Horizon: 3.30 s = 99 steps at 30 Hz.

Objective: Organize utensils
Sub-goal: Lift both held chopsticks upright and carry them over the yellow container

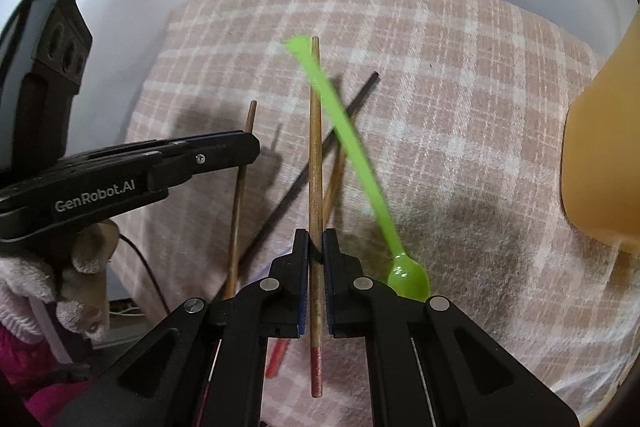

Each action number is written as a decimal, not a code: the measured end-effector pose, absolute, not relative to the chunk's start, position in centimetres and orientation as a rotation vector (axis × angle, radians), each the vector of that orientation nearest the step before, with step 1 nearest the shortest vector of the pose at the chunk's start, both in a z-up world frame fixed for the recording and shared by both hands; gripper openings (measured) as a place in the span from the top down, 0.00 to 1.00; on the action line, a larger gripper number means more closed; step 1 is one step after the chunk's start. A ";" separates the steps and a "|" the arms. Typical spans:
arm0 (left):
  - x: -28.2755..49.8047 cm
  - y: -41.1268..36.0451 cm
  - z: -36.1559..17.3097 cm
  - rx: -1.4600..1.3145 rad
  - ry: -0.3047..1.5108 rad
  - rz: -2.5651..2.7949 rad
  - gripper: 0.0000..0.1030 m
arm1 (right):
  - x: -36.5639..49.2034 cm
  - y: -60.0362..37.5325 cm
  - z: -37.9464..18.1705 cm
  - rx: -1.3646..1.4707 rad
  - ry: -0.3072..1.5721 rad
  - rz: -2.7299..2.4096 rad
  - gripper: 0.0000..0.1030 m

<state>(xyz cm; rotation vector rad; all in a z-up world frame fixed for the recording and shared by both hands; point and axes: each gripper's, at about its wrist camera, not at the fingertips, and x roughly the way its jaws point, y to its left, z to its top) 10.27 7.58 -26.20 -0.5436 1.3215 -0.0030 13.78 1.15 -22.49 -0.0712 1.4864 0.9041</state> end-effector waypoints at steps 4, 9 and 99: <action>9.5 8.7 -24.7 -0.545 1.295 -0.001 0.97 | 13.6 1.3 -21.2 -0.056 1.458 0.921 0.95; 8.6 9.5 -22.5 -0.554 1.251 0.005 0.97 | 13.4 1.5 -19.5 -0.044 1.415 0.935 0.95; 19.4 -5.3 -4.9 -0.259 0.923 -0.327 0.98 | 24.3 -18.4 -7.8 0.187 0.900 0.435 0.95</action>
